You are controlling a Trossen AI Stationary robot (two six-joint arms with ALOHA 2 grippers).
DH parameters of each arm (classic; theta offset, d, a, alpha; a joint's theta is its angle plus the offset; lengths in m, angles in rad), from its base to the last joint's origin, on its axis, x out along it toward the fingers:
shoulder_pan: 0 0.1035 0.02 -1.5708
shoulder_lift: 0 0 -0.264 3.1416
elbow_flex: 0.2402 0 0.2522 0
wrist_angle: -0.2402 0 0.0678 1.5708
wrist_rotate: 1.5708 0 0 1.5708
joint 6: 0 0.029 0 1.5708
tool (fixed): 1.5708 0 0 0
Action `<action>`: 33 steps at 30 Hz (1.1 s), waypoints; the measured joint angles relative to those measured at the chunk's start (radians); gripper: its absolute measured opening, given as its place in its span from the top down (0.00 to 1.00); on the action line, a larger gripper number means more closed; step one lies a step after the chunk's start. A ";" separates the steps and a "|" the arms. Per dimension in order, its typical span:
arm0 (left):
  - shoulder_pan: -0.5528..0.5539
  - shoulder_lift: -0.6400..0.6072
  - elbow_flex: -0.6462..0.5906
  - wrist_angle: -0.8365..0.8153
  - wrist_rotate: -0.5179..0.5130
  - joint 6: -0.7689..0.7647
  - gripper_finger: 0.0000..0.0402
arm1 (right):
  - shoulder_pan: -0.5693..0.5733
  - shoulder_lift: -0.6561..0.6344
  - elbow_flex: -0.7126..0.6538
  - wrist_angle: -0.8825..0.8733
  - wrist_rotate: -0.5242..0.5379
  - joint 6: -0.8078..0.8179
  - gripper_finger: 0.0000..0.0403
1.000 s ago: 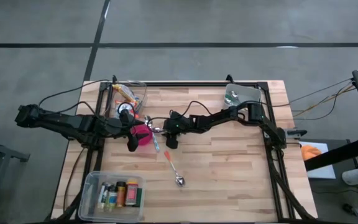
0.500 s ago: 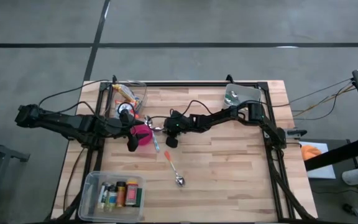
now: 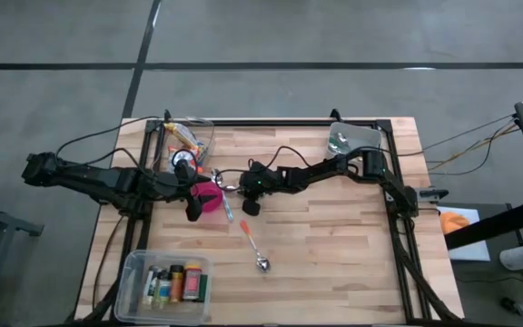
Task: Pick & Place Food Item
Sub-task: Put the violet spoon into the gray bin
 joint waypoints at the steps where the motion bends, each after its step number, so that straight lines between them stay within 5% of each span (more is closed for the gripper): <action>1: 0.000 0.000 0.000 0.000 0.000 0.000 0.26 | 0.000 0.000 0.000 0.000 -0.001 0.000 0.90; 18: 0.000 0.000 0.000 0.000 0.000 0.000 0.26 | -0.003 -0.061 -0.005 -0.084 0.002 -0.014 0.90; 33: 0.000 0.000 0.000 -0.015 0.000 0.000 0.26 | -0.036 -0.353 -0.036 -0.390 0.101 -0.036 0.90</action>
